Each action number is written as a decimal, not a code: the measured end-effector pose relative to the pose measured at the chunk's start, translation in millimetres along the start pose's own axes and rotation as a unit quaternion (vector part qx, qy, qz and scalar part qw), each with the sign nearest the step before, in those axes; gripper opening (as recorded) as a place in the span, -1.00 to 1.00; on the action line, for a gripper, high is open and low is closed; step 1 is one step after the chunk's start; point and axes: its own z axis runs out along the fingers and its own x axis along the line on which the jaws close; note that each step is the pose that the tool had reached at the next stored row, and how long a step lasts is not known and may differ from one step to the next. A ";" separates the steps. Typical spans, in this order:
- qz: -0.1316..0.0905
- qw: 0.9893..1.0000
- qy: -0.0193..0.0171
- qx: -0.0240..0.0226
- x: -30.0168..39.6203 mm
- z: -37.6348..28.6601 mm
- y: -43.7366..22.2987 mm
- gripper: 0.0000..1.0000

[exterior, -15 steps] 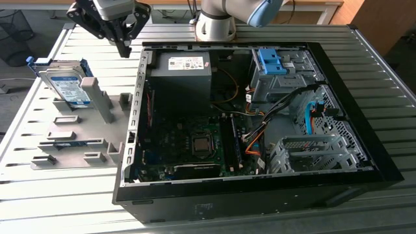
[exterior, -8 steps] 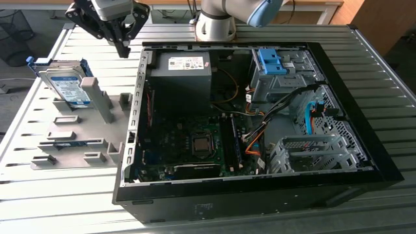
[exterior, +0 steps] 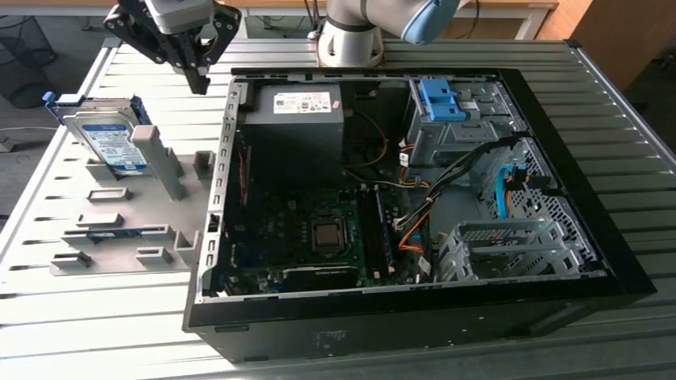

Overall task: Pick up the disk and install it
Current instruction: 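Reach for the disk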

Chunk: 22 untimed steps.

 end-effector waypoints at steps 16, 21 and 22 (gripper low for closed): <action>0.000 1.000 0.000 0.000 5.0 0.6 -0.4 -0.79; 0.000 1.000 0.000 0.000 6.8 0.7 -0.5 -0.79; 0.000 1.000 0.000 0.000 7.1 0.8 -0.6 -0.79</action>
